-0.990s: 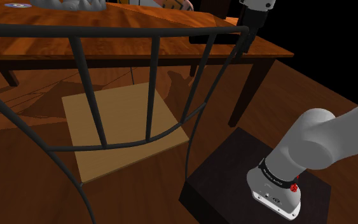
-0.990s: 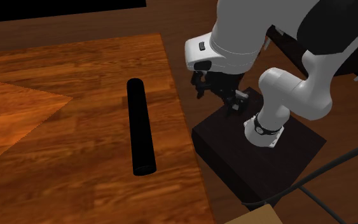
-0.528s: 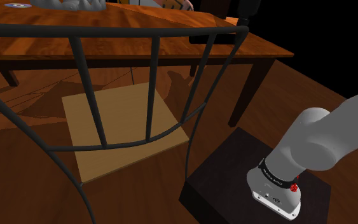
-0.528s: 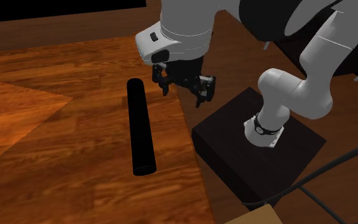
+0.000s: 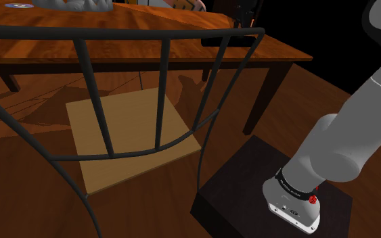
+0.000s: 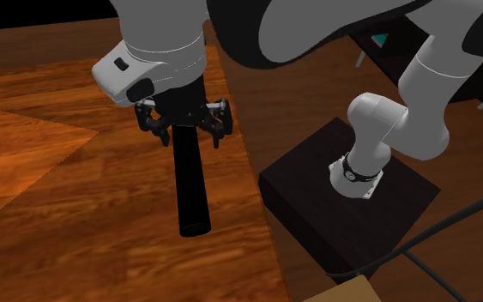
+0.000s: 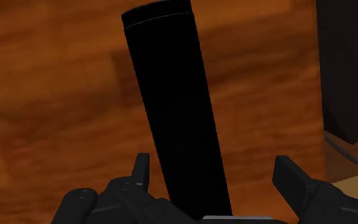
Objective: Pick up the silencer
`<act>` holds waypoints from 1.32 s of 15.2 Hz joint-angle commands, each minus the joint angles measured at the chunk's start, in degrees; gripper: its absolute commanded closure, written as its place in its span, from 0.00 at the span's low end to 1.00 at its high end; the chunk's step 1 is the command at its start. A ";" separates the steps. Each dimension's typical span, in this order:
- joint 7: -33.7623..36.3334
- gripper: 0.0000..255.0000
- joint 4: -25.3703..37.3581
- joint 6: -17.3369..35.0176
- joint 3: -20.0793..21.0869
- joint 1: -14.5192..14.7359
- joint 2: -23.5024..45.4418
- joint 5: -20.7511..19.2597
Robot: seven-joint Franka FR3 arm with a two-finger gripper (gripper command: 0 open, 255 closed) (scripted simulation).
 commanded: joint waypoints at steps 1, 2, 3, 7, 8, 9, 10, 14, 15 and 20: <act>-4.41 0.00 3.99 -0.93 -0.57 -0.21 3.33 1.78; -4.31 0.00 2.92 -0.09 -0.47 -0.23 3.06 1.65; -4.22 0.00 1.87 0.75 -0.41 -0.20 2.82 1.53; -3.90 0.00 -2.12 4.02 -0.29 -0.08 2.02 1.15; -3.80 0.00 -3.60 5.28 -0.26 -0.06 1.78 1.04; -3.79 0.00 -3.62 5.29 -0.26 -0.05 1.76 1.03; -3.80 0.00 -3.61 5.28 -0.26 -0.05 1.77 1.03; -3.80 1.00 -3.64 5.28 -0.26 -0.06 1.73 1.01; -3.79 1.00 -3.64 5.29 -0.26 -0.05 1.74 1.02; -3.80 1.00 -3.60 5.28 -0.26 -0.06 1.78 1.04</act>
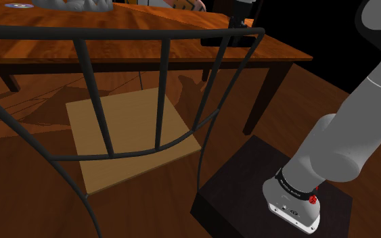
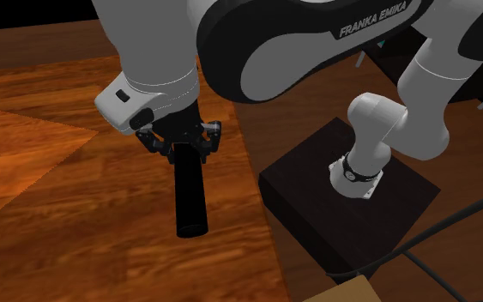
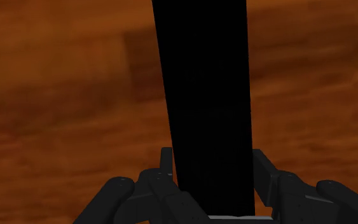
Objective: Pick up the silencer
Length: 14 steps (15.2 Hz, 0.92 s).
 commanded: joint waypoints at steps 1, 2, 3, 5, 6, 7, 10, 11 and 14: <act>-0.04 1.00 0.90 -0.83 -0.03 -0.03 0.26 0.10; -0.11 1.00 1.86 -1.64 -0.06 -0.05 0.43 0.18; -0.19 1.00 2.83 -2.45 -0.08 -0.07 0.61 0.27; -0.35 1.00 4.84 -4.09 -0.15 -0.13 1.03 0.47; -0.44 1.00 5.88 -4.92 -0.18 -0.17 1.26 0.58; -0.53 1.00 6.94 -5.75 -0.23 -0.21 1.51 0.70; -0.86 1.00 10.29 -8.31 -0.38 -0.38 2.40 1.12; -0.98 1.00 11.45 -9.18 -0.44 -0.46 2.73 1.28; -1.39 1.00 15.15 -11.86 -0.65 -0.73 3.88 1.85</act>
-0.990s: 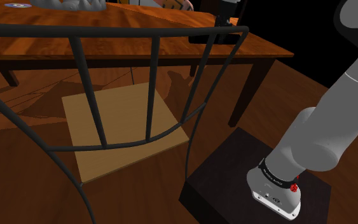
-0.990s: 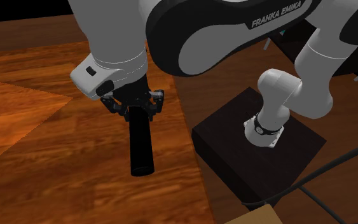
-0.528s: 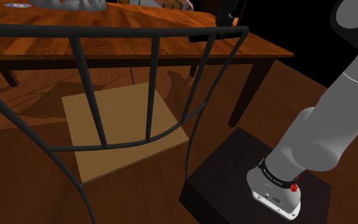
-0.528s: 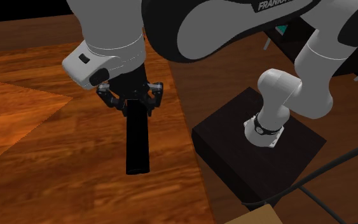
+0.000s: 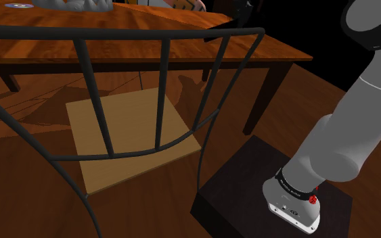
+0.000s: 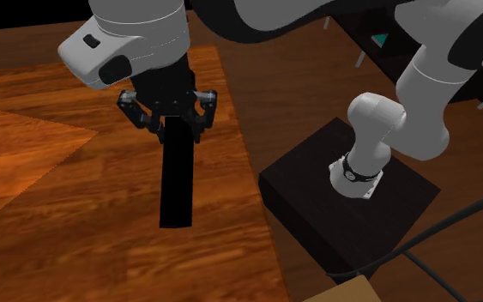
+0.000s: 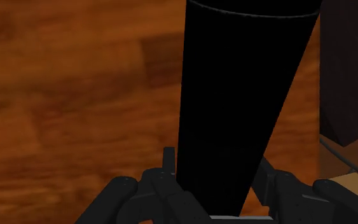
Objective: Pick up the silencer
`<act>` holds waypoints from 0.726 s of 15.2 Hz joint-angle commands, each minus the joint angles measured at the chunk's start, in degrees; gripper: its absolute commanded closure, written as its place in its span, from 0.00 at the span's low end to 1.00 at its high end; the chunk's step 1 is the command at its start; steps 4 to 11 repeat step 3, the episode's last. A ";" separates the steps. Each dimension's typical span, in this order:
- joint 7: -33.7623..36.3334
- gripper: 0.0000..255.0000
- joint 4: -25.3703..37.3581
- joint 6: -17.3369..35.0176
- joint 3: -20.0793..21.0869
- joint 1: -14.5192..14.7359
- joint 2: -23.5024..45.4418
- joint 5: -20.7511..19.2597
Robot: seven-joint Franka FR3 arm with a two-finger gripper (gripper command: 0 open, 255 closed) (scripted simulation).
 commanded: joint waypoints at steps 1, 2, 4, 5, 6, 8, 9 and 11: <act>-0.14 1.00 2.32 -1.77 -0.08 -0.12 0.61 0.30; -0.16 1.00 2.50 -1.90 -0.08 -0.13 0.66 0.33; -0.16 1.00 2.52 -1.91 -0.09 -0.14 0.68 0.34; -0.16 1.00 2.52 -1.91 -0.09 -0.14 0.68 0.34; -0.16 1.00 2.52 -1.91 -0.09 -0.14 0.68 0.34; -0.16 1.00 2.52 -1.91 -0.09 -0.14 0.68 0.34; -0.16 1.00 2.52 -1.91 -0.09 -0.14 0.68 0.34; -0.16 1.00 2.52 -1.91 -0.09 -0.14 0.68 0.34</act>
